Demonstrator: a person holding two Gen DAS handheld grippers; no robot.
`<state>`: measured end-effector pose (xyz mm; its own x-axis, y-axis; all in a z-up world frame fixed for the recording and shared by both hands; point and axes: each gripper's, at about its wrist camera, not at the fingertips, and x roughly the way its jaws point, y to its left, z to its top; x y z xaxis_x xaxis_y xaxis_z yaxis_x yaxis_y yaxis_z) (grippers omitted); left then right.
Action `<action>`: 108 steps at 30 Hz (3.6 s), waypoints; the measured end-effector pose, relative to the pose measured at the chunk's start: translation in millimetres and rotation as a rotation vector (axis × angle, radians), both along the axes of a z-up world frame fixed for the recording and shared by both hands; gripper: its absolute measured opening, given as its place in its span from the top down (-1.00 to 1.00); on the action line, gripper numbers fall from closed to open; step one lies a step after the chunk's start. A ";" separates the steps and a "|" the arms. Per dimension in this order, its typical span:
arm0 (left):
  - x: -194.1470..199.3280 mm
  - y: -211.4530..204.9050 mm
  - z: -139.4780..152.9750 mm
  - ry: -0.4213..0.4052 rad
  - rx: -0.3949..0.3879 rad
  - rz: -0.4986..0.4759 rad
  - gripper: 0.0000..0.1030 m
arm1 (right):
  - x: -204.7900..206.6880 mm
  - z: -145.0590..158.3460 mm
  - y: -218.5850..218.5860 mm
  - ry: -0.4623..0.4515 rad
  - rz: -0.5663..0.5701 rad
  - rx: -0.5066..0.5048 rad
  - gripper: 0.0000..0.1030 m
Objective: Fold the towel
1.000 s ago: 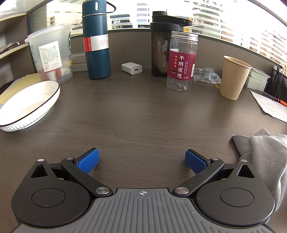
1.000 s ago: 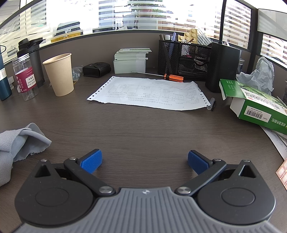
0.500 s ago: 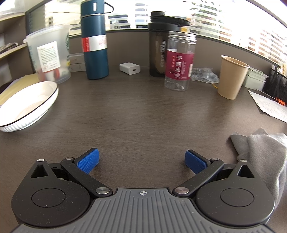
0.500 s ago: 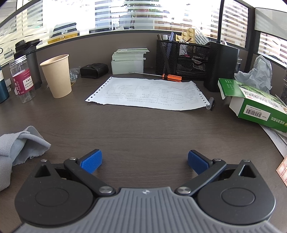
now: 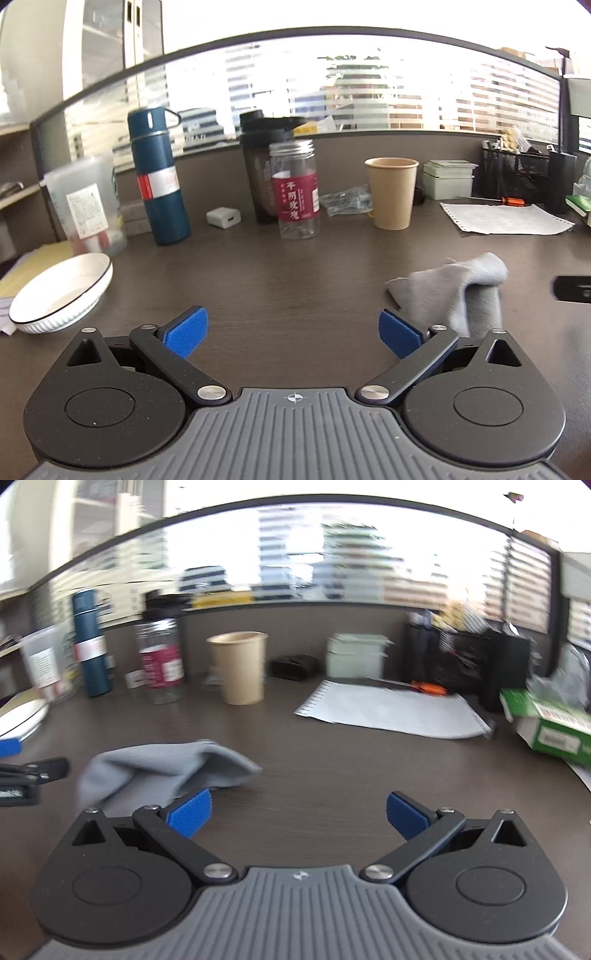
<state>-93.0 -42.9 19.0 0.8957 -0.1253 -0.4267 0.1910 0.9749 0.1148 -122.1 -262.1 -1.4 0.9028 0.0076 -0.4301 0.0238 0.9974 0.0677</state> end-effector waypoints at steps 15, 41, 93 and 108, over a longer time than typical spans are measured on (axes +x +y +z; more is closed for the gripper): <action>-20.6 -5.6 -3.1 0.054 -0.060 -0.104 -0.62 | 33.3 13.7 22.3 0.024 0.179 0.155 0.07; -62.6 66.8 49.7 -0.057 -0.160 0.080 -0.62 | -29.7 83.7 92.6 -0.211 0.511 -0.084 0.92; -30.6 84.9 -5.9 0.223 -0.140 0.040 -0.09 | -26.0 32.7 70.4 -0.031 0.414 0.073 0.95; -30.4 80.5 -6.1 0.245 -0.181 -0.033 0.92 | 22.6 6.6 88.1 0.094 0.361 0.054 0.62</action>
<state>-123.5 37.6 12.9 0.7633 -0.2463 -0.5973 0.2234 0.9681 -0.1137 -99.5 -173.9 5.3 0.7944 0.3428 -0.5014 -0.3199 0.9379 0.1345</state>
